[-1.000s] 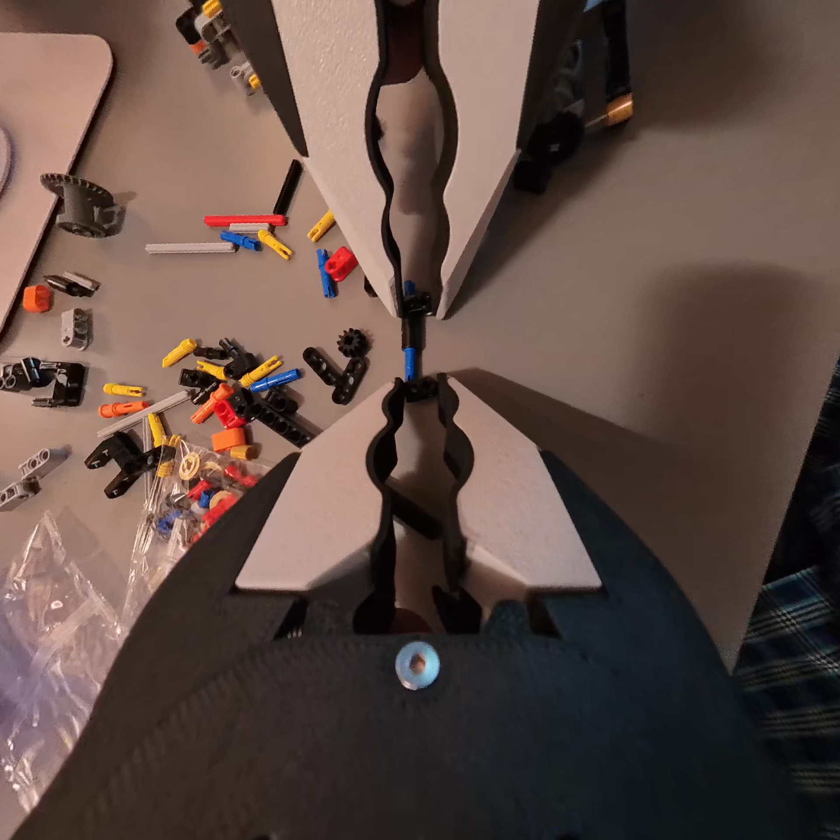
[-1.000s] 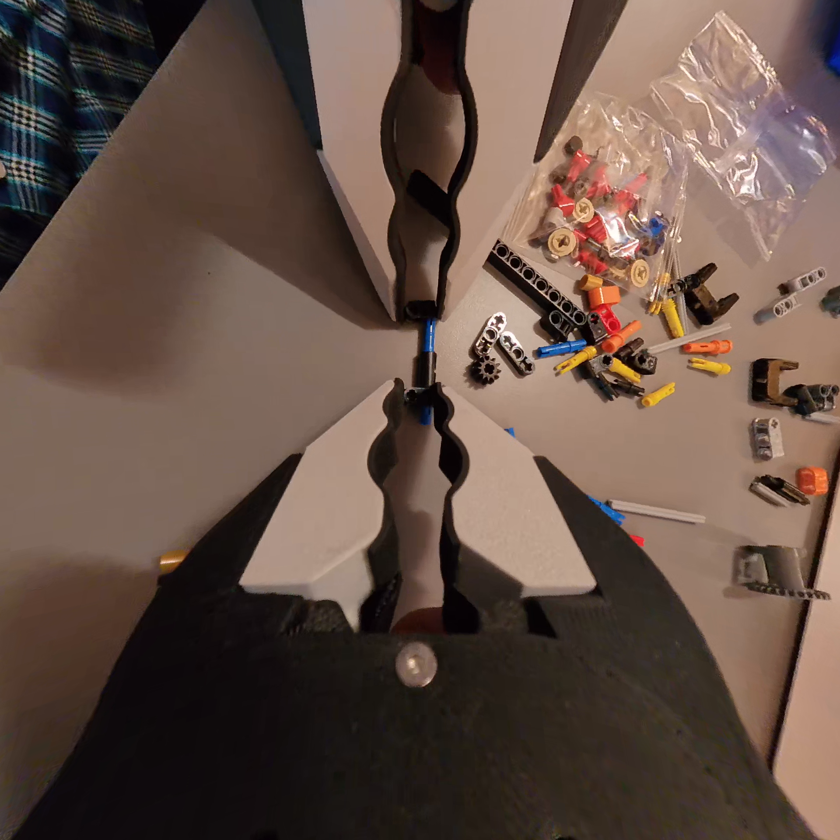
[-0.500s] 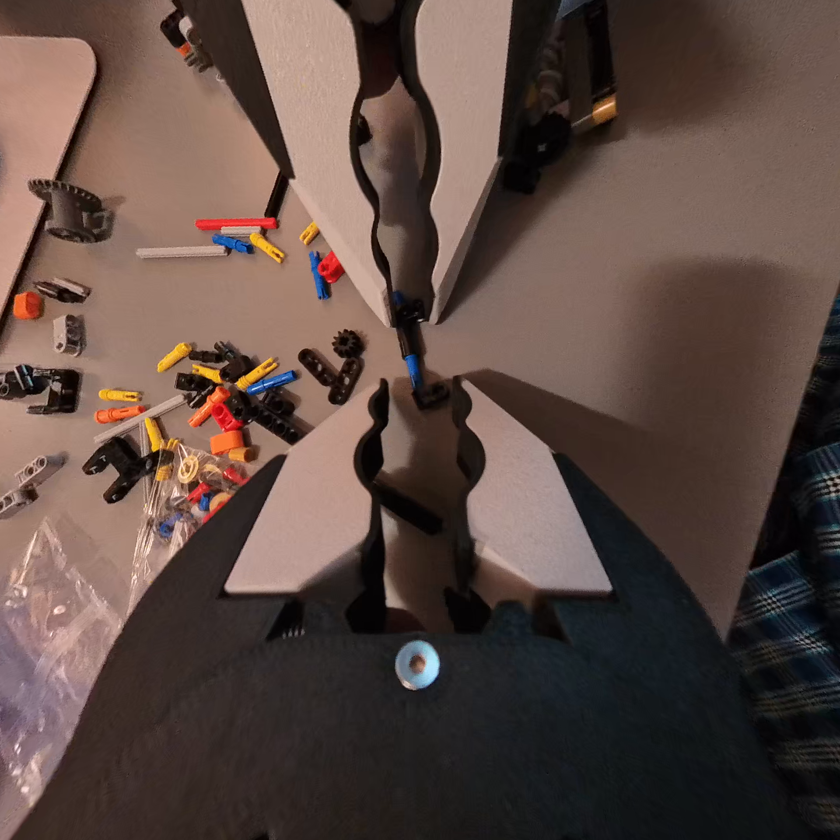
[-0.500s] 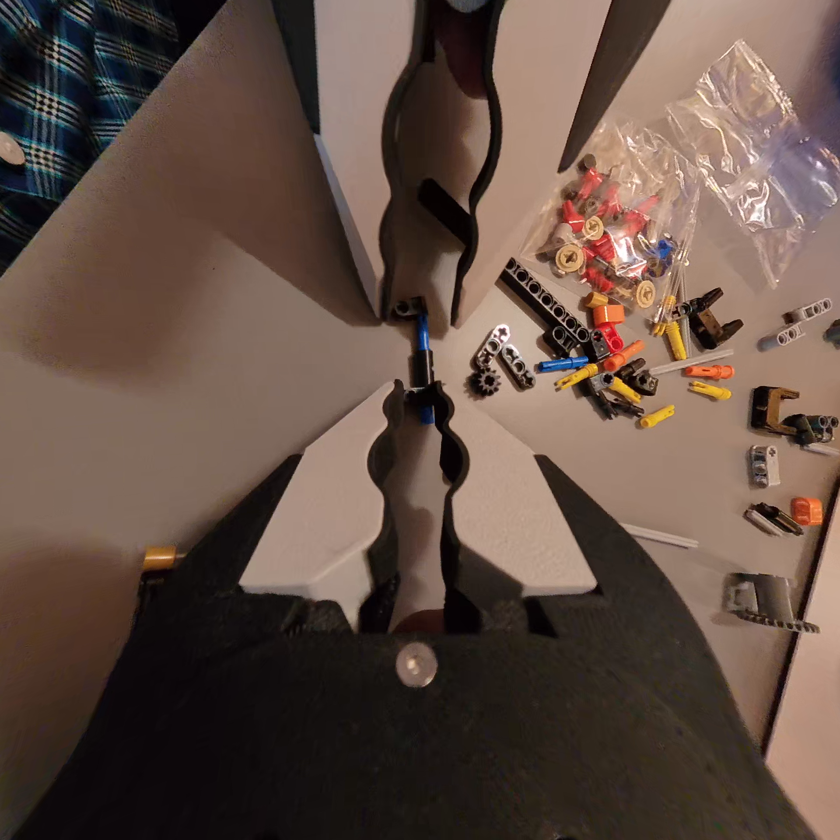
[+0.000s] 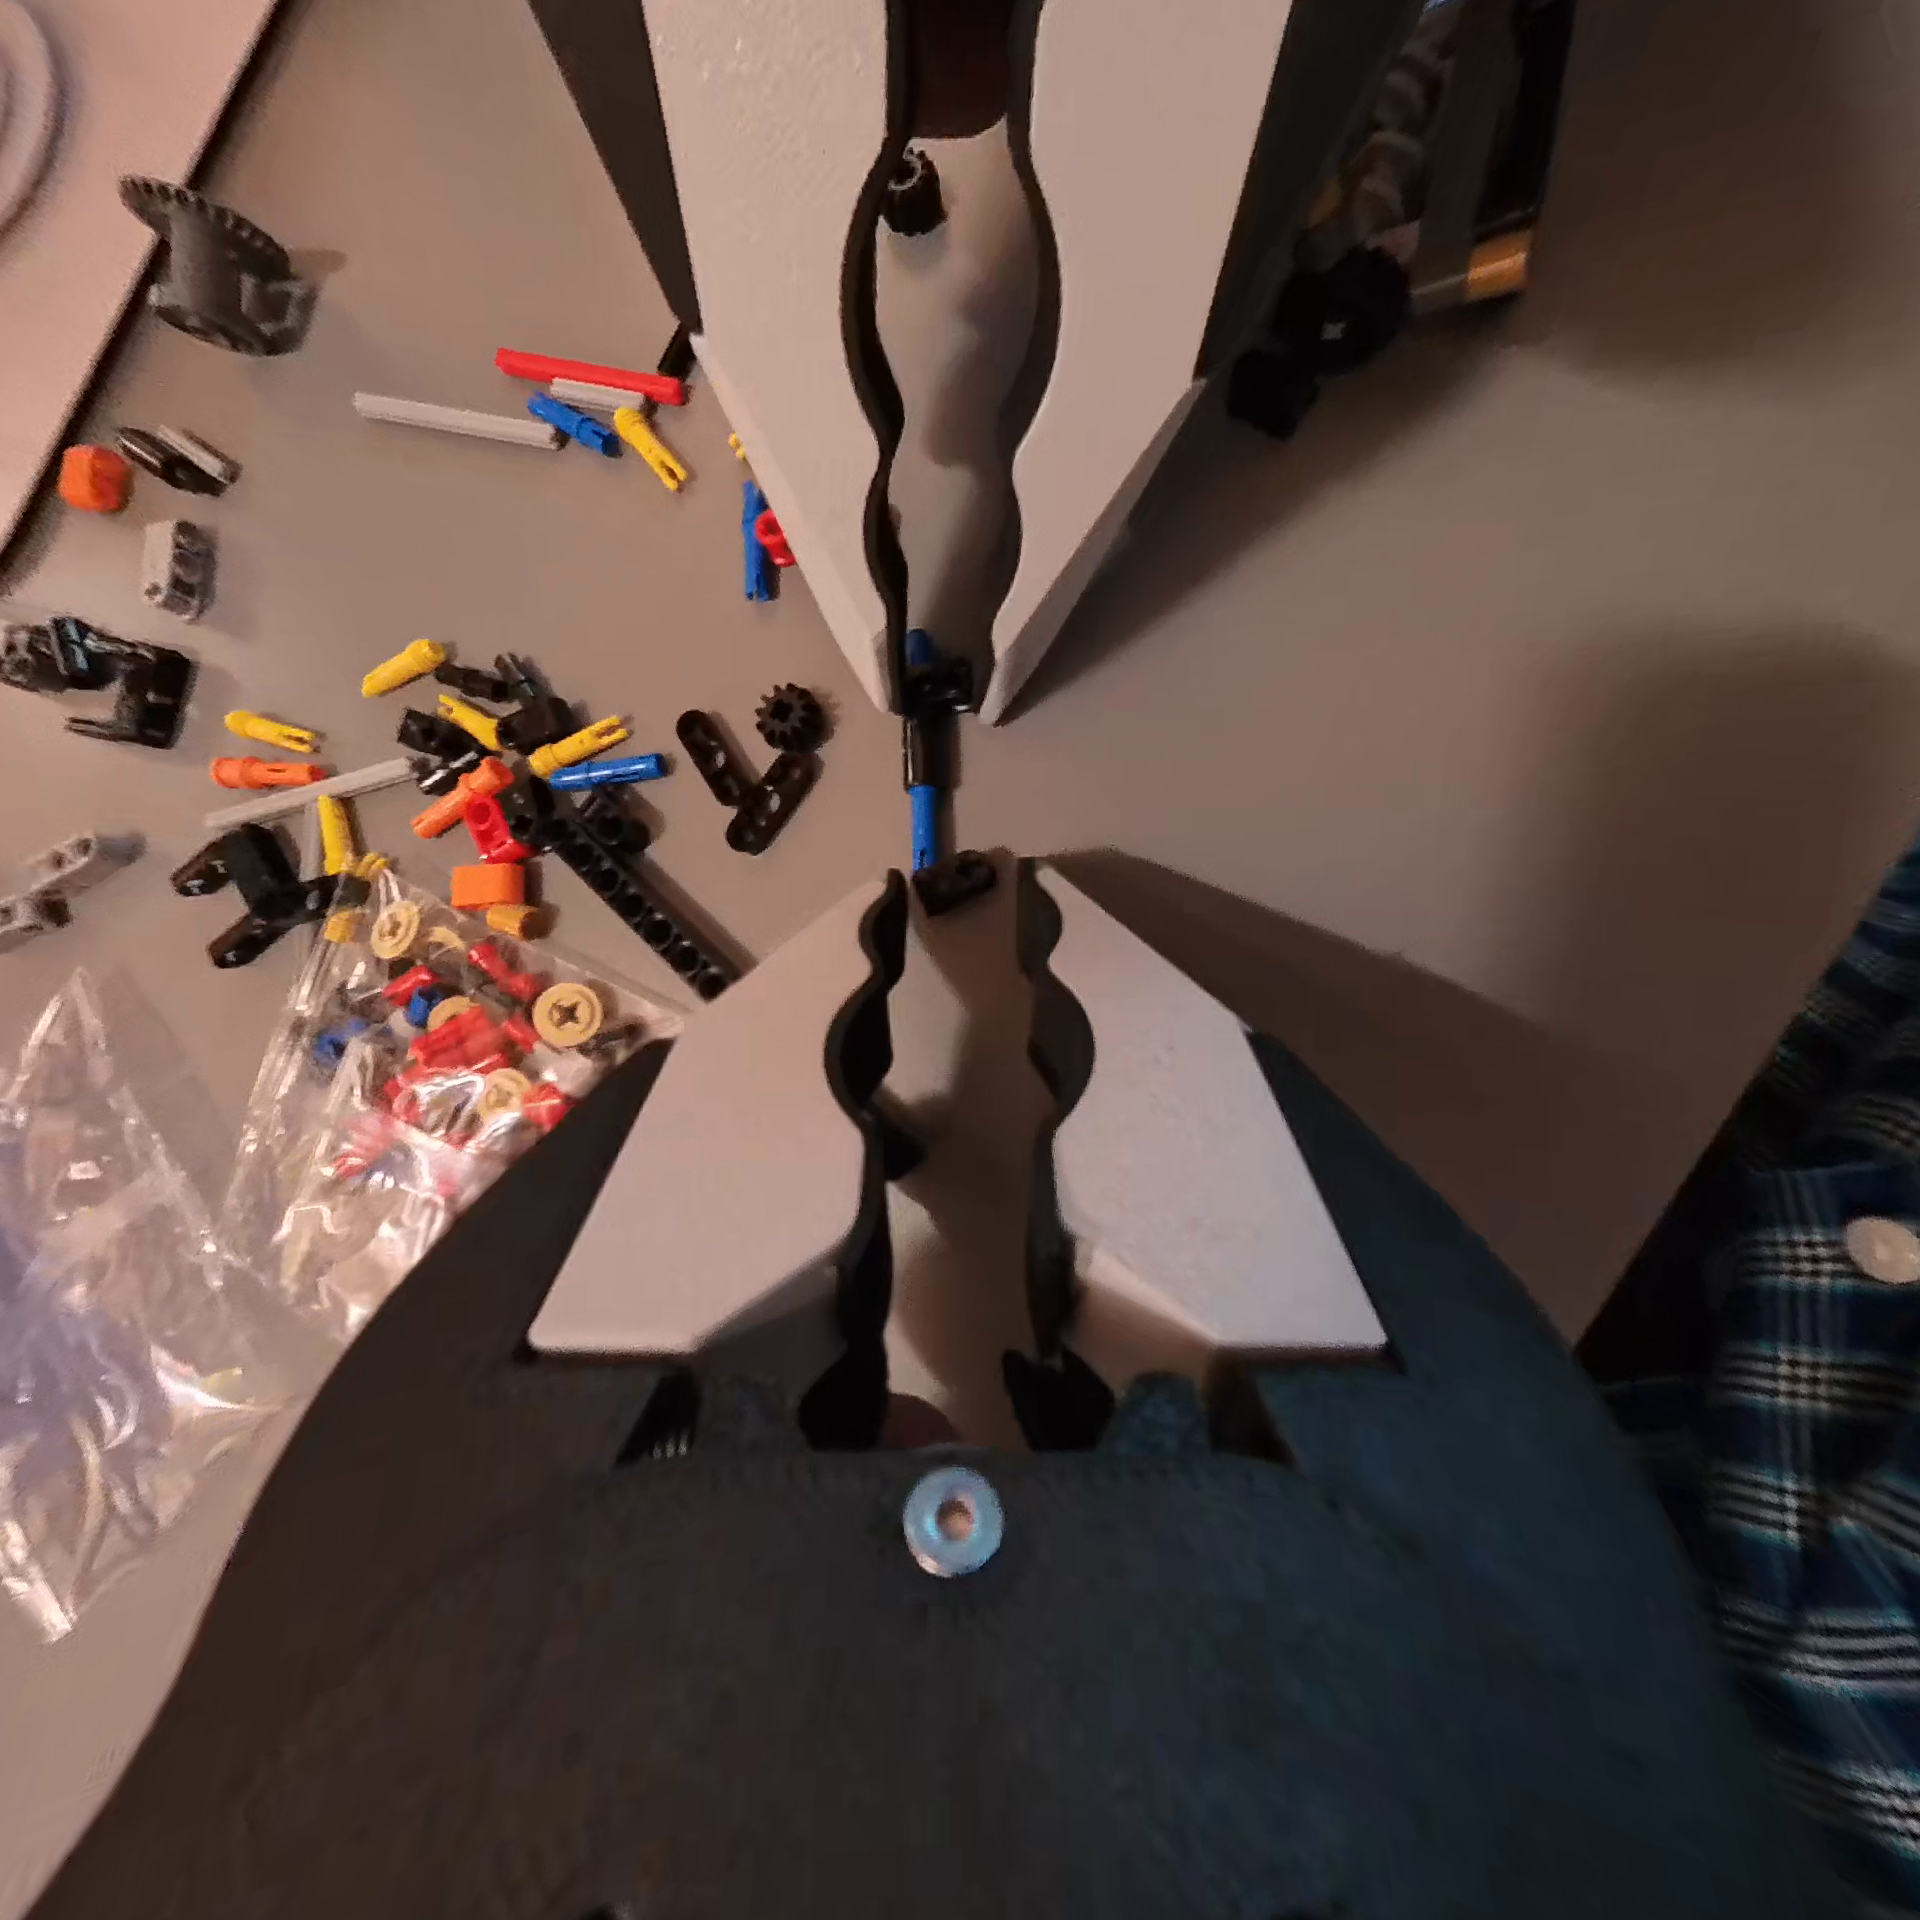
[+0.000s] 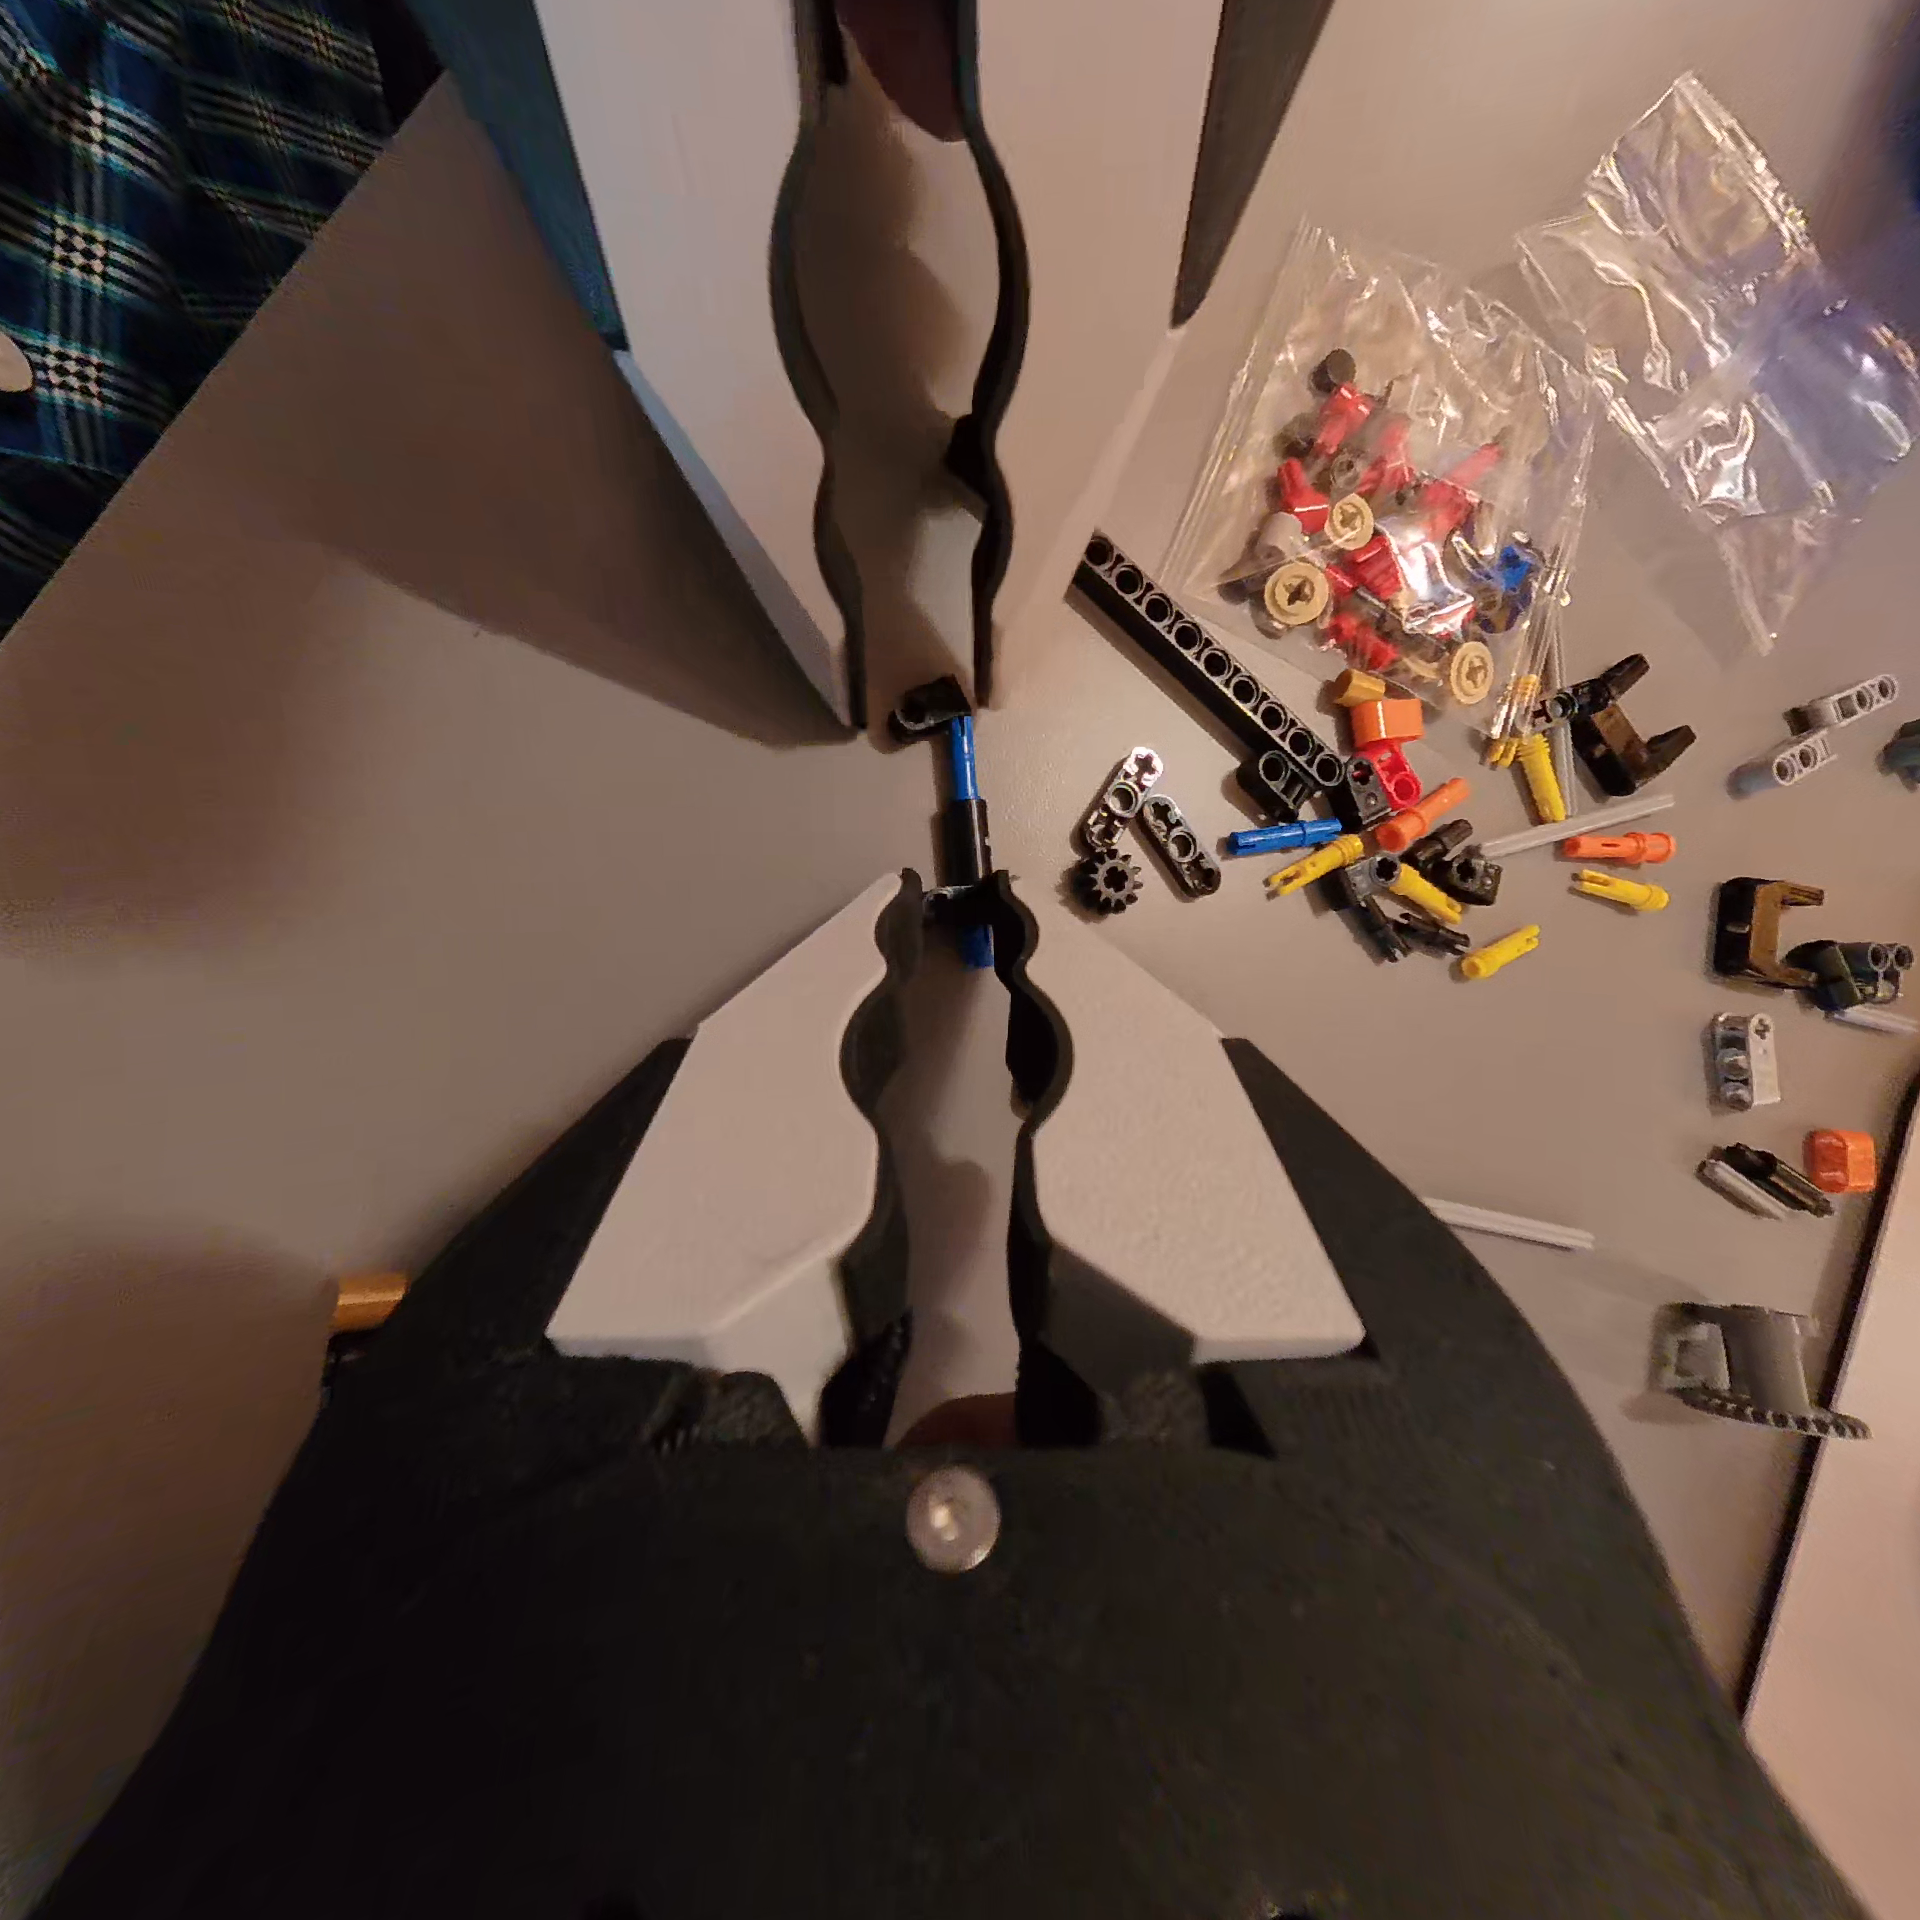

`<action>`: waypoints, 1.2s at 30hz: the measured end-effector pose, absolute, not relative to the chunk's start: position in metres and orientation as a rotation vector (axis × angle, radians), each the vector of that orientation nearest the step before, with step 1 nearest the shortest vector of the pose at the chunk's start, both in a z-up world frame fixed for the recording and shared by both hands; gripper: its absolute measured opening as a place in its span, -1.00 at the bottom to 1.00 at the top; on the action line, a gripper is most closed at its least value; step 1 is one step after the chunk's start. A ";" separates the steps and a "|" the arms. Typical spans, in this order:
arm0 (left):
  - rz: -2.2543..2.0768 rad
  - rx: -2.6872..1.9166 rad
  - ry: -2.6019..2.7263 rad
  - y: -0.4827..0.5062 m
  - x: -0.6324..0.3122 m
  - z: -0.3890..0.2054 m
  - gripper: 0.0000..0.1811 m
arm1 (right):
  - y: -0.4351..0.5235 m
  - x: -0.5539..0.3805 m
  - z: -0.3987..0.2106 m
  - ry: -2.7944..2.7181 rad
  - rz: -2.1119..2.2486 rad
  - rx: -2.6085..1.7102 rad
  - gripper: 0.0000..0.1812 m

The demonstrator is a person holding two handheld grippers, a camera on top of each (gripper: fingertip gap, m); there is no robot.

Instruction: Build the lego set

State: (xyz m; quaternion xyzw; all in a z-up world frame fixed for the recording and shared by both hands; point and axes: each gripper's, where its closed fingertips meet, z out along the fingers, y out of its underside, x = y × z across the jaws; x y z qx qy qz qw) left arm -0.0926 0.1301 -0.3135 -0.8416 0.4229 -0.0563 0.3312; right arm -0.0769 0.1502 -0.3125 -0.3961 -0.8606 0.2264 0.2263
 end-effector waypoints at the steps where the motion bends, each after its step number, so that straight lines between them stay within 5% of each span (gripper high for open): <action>1: -0.152 -2.210 1.084 0.130 -0.092 -0.314 -0.80 | 0.150 -0.077 -0.312 -2.372 0.623 -1.092 -0.89; 17: -0.151 -2.150 1.119 0.132 -0.093 -0.314 -0.87 | 0.149 -0.078 -0.304 -2.374 0.635 -1.106 -0.78; 36: -0.193 -2.120 1.155 0.131 -0.095 -0.314 -0.86 | 0.138 -0.090 -0.314 -2.418 0.630 -1.104 -0.95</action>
